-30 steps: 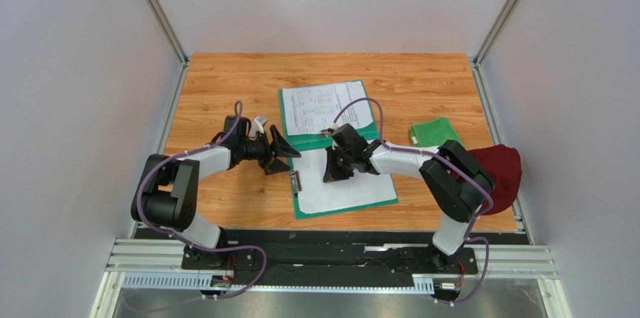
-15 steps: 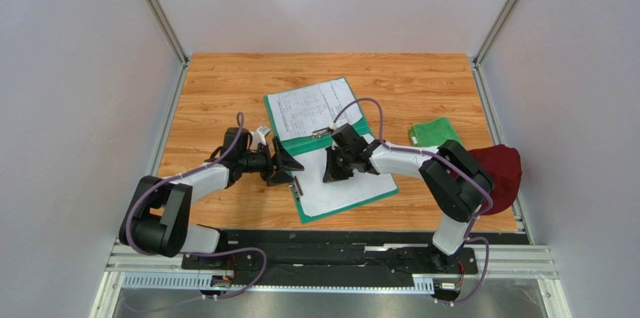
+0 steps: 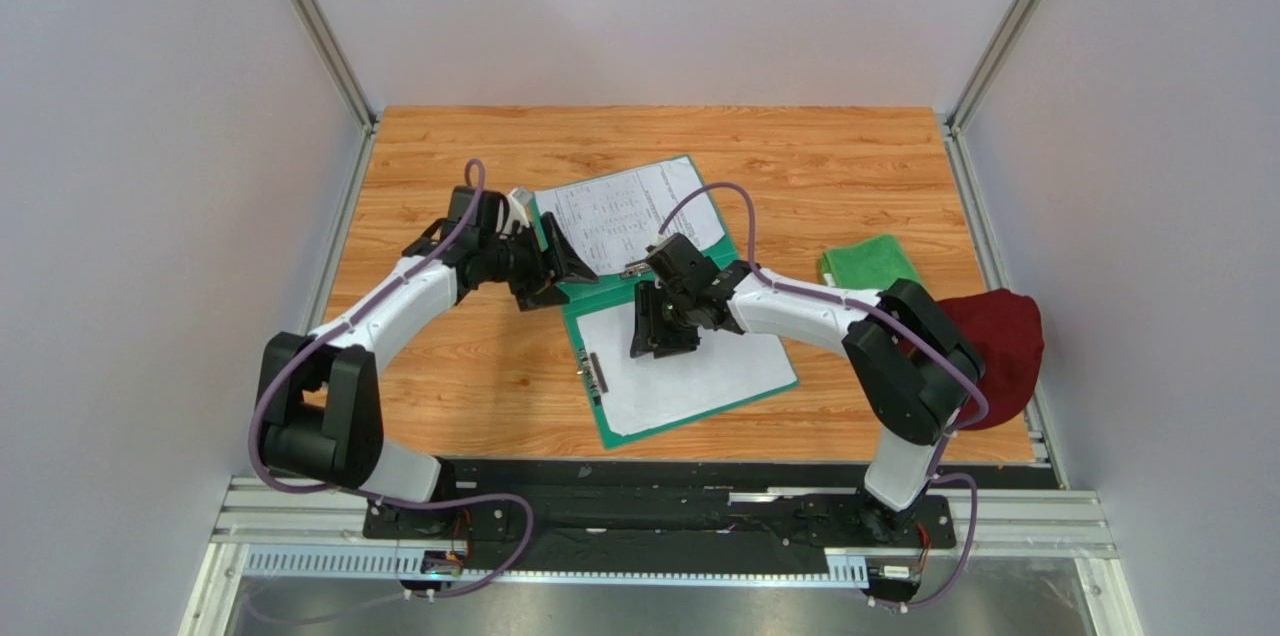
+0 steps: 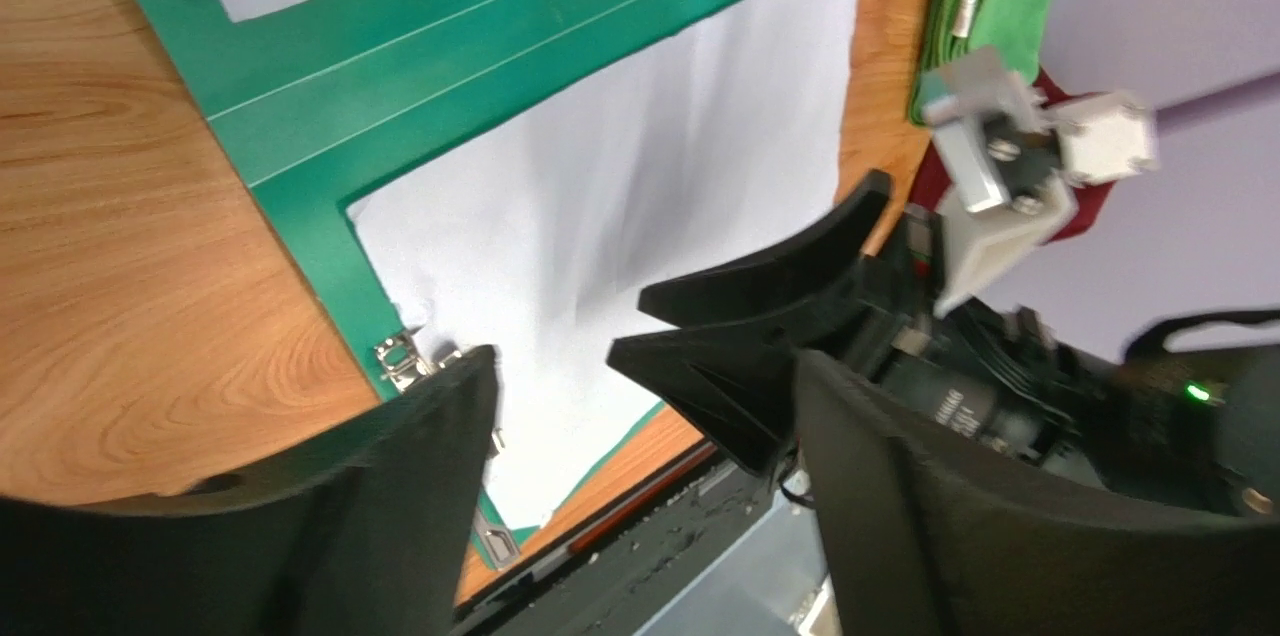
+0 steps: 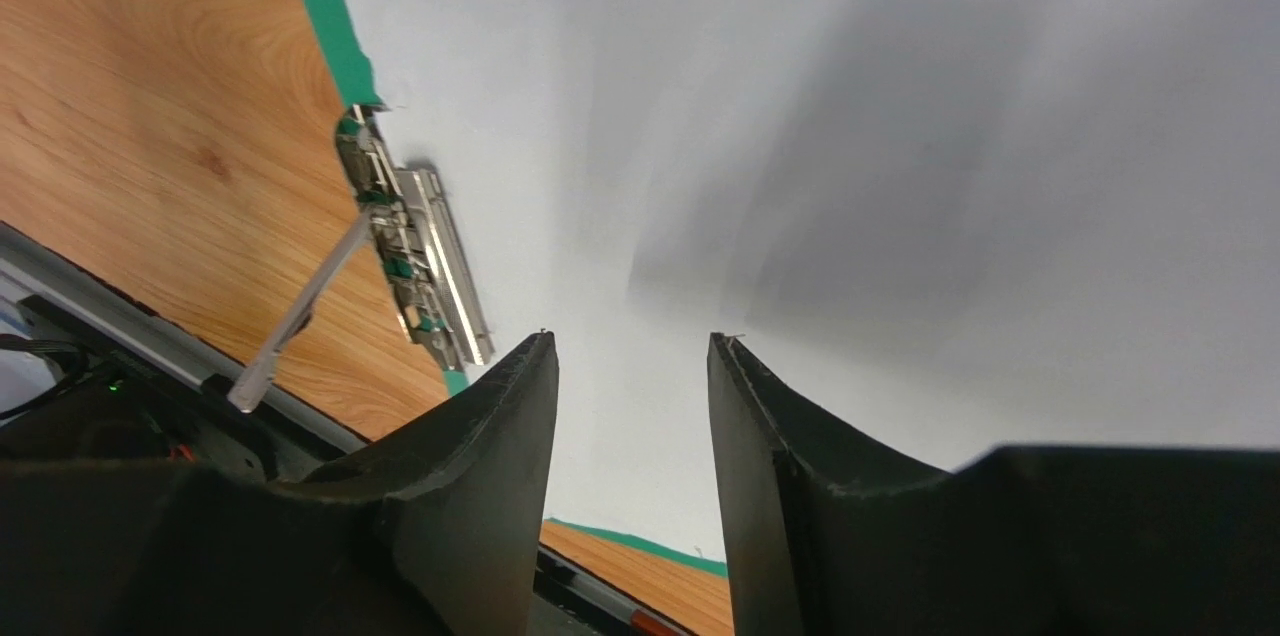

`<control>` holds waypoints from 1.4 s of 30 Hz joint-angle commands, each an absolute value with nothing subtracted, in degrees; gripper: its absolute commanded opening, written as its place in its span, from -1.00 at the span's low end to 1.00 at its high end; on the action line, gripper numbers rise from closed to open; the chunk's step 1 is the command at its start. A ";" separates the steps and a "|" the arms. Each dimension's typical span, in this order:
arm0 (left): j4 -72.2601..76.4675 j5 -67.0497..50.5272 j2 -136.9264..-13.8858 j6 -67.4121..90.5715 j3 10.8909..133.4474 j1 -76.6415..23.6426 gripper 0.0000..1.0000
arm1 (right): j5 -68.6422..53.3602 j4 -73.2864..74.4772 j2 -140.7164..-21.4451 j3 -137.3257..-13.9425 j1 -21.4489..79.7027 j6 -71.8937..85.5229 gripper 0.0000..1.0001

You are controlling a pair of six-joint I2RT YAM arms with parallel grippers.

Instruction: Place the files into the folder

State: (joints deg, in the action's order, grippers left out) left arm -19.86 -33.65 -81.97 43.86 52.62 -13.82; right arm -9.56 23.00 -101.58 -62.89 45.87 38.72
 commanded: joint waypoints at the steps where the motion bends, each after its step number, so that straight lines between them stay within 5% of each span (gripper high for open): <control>1: -21.03 -34.53 -85.08 40.60 52.30 -13.80 0.41 | -8.44 26.45 -98.79 -67.85 46.84 41.13 -0.08; 8: -12.05 -37.79 -87.27 42.62 50.63 -16.17 0.32 | -9.23 26.46 -96.51 -67.68 47.46 42.27 -0.05; 21: -6.33 -36.31 -97.82 41.31 49.05 -17.05 -0.20 | -17.75 15.39 -93.68 -61.79 50.45 56.60 0.02; 42: -2.90 -32.87 -101.16 40.17 44.56 -17.05 -0.80 | -21.88 7.38 -102.39 -62.05 53.44 70.57 -0.25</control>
